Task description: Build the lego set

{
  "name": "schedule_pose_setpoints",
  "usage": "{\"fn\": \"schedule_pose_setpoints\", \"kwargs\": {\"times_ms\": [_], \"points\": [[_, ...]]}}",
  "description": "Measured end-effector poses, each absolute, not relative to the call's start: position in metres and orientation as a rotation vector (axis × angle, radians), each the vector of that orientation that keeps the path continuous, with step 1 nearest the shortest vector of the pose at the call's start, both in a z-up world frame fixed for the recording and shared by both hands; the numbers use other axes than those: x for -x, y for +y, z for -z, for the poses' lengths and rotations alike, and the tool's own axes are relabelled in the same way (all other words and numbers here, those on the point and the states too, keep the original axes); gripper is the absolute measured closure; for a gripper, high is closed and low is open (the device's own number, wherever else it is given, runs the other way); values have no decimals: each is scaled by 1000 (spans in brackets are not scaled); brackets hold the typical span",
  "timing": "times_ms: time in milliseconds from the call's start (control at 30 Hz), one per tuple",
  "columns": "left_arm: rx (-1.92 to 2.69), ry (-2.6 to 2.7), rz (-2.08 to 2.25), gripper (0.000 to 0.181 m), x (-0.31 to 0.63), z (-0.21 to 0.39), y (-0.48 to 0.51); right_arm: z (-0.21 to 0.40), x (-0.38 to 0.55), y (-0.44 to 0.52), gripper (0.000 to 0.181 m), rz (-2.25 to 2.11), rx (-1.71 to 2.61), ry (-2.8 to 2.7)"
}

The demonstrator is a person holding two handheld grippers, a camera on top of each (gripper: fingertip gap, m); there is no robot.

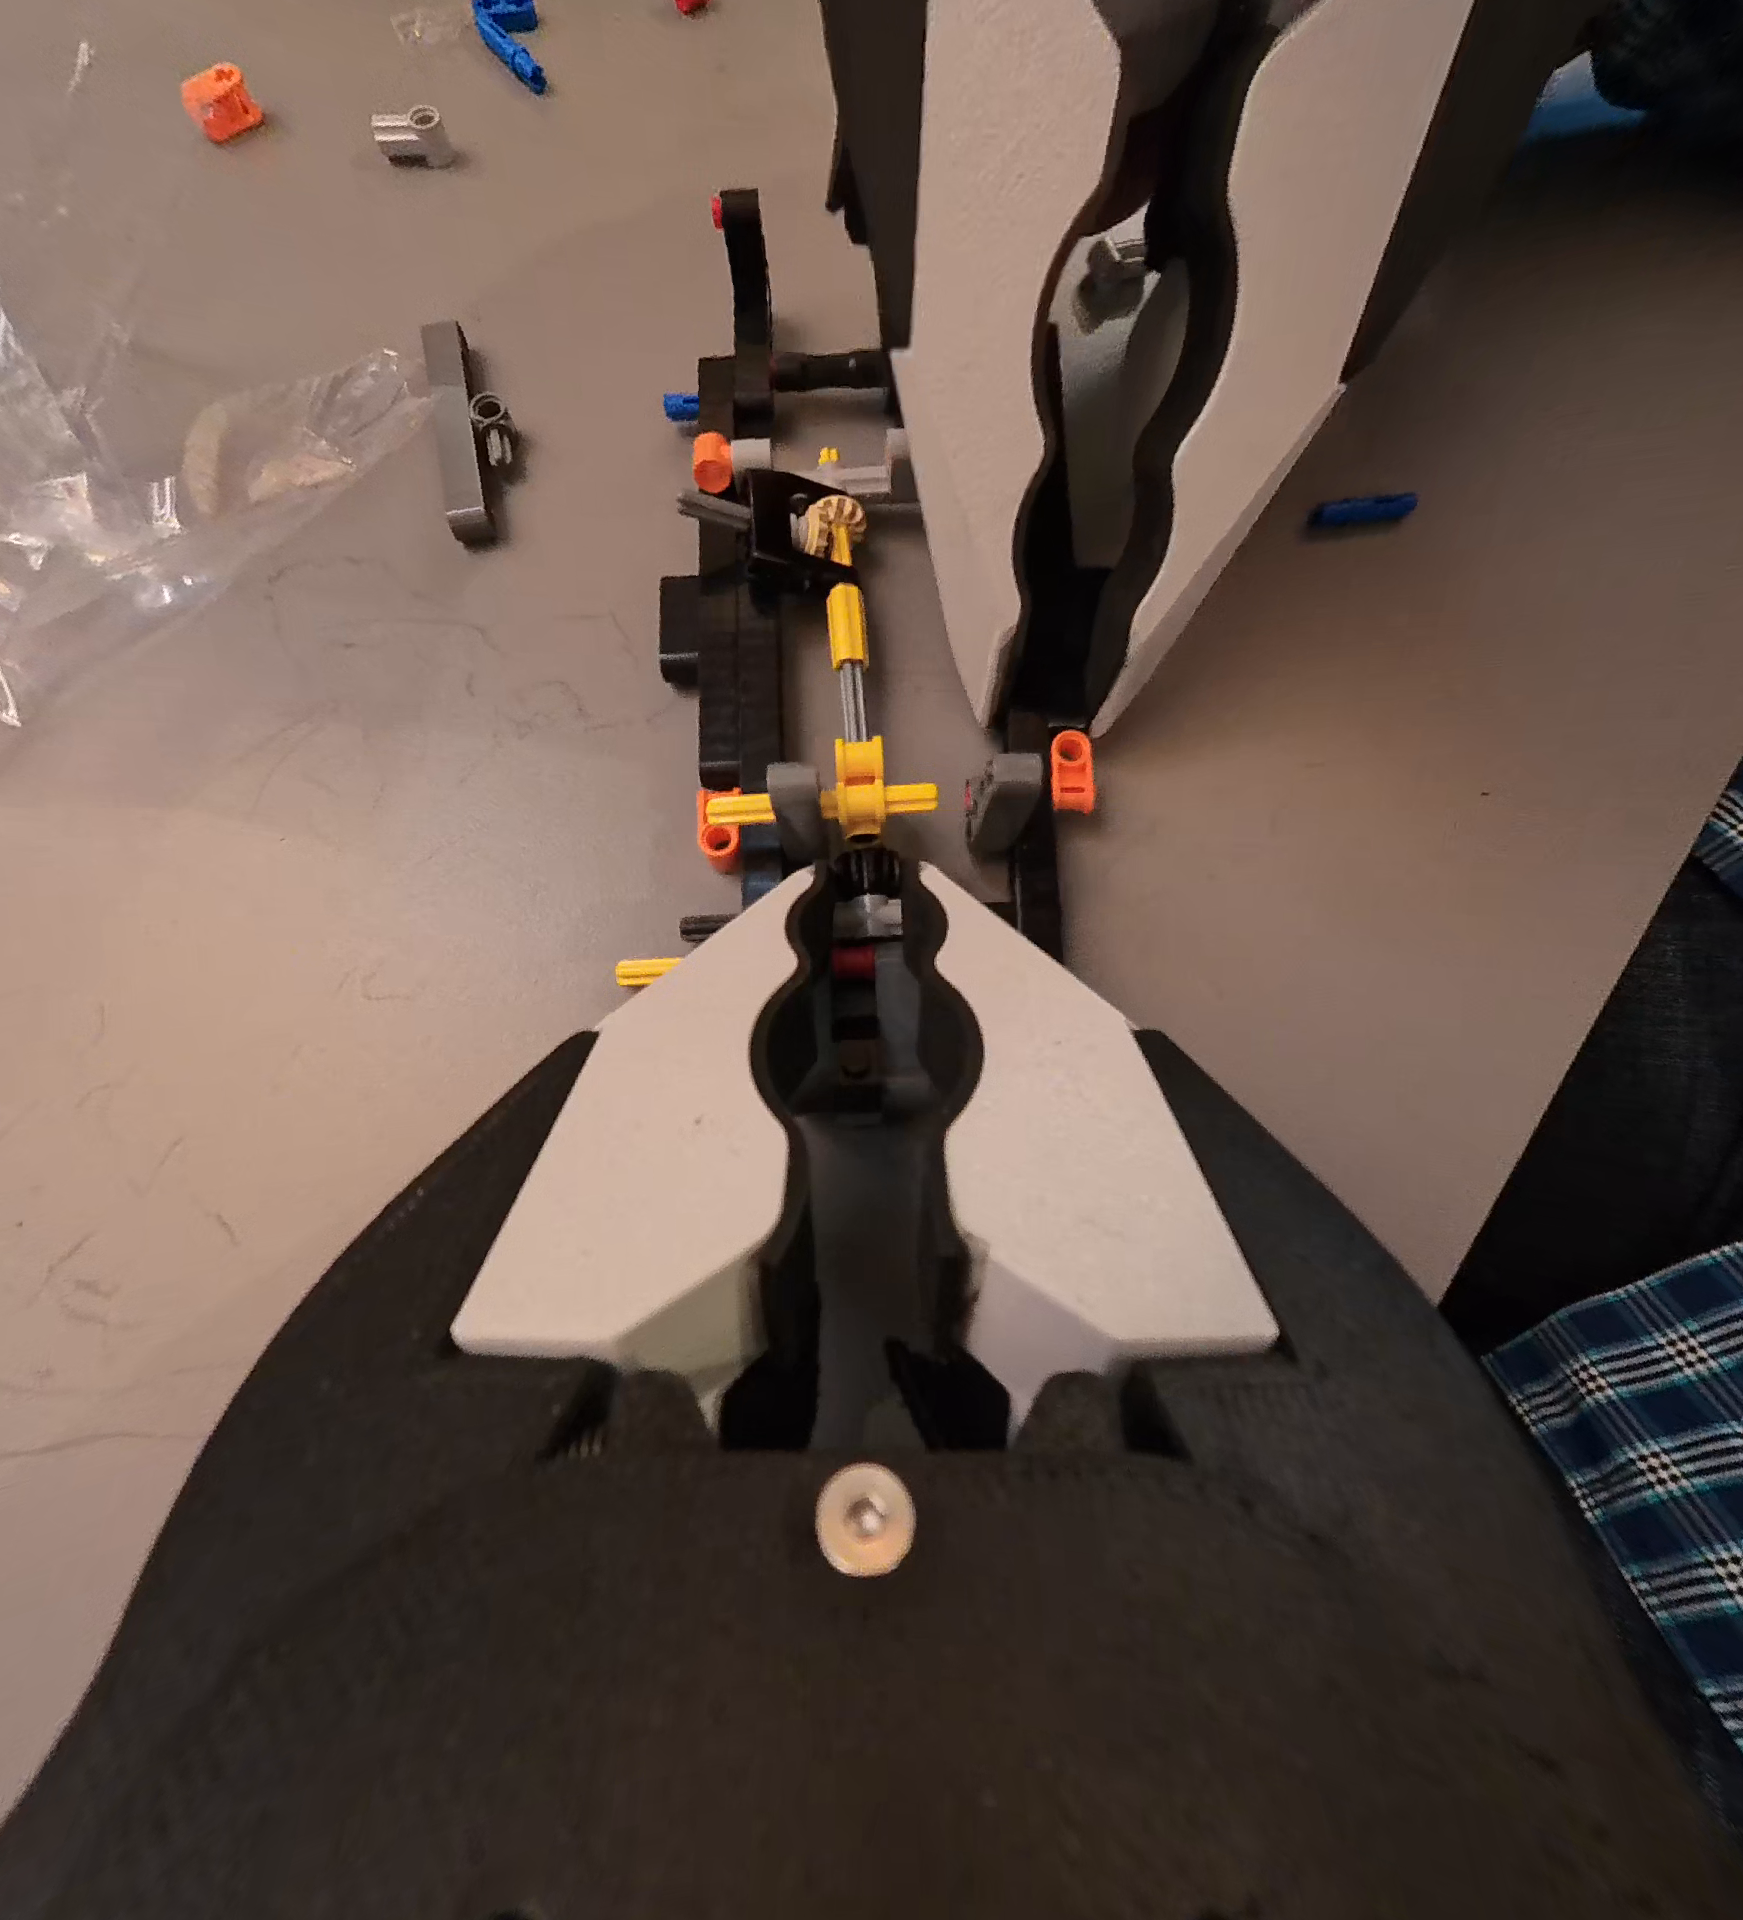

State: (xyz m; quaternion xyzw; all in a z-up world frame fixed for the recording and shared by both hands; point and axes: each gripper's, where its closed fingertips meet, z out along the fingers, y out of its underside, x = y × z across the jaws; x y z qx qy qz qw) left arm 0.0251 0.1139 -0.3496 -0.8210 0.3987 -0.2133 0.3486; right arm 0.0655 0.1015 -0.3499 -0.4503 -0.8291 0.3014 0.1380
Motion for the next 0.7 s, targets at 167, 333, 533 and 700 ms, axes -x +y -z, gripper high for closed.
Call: {"fn": "schedule_pose_setpoints", "kwargs": {"times_ms": [167,333,533,700], "points": [[2129,1032,552,170,-26,350,114,351,-64,103,168,-857,1322,-2375],[2132,1028,561,170,-26,349,114,351,-64,103,167,-848,1333,-2359],[2138,1044,534,131,-23,347,113,351,-65,103,155,-825,1317,-2345],[2143,1039,516,115,-18,341,110,345,-68,104,143,-808,1295,-2330]]}}
